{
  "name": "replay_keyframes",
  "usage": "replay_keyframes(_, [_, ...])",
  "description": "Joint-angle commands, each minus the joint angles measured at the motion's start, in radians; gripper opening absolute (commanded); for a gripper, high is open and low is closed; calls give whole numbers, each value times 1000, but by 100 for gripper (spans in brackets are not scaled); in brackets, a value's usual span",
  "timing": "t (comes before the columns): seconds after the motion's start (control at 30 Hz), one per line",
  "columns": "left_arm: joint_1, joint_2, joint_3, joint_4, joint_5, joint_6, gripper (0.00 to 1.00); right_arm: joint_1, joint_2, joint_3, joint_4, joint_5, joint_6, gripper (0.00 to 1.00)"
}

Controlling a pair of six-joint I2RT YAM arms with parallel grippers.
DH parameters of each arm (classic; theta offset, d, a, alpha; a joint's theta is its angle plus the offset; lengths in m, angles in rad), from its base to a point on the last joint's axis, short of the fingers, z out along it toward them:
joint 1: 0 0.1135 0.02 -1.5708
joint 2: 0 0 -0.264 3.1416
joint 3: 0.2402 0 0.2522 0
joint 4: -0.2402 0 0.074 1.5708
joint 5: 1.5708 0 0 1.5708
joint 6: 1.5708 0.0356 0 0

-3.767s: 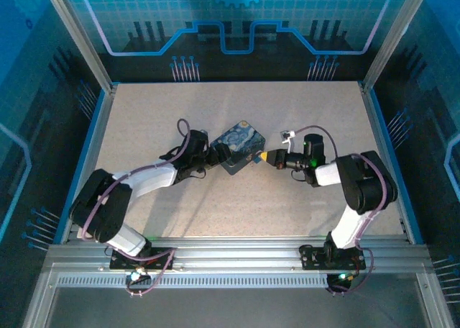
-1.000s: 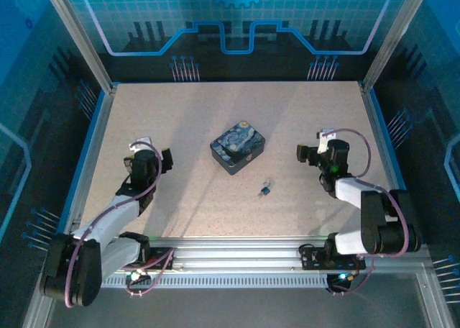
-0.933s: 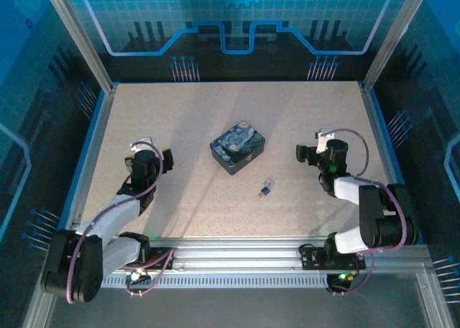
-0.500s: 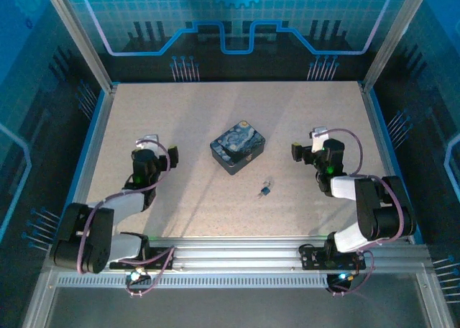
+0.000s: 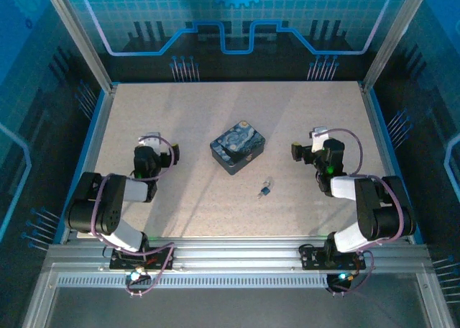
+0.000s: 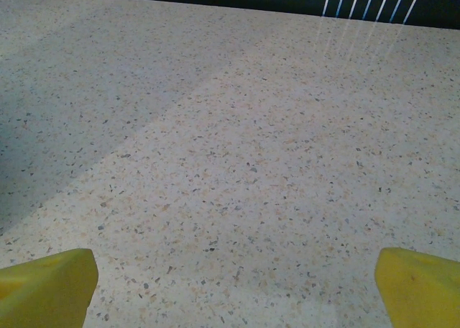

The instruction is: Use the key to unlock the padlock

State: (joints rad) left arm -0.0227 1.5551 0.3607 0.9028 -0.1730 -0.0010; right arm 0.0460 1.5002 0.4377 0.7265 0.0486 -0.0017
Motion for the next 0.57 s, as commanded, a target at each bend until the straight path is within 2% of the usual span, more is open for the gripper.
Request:
replay_keyframes(0.0, [12,-6,16,24,30,-16,99,14,5,-5,26,-4,-14,100])
replay_keyframes(0.53, [12,-4,15,27,29,-14,99,12,5,-5,25,-4,-13,100])
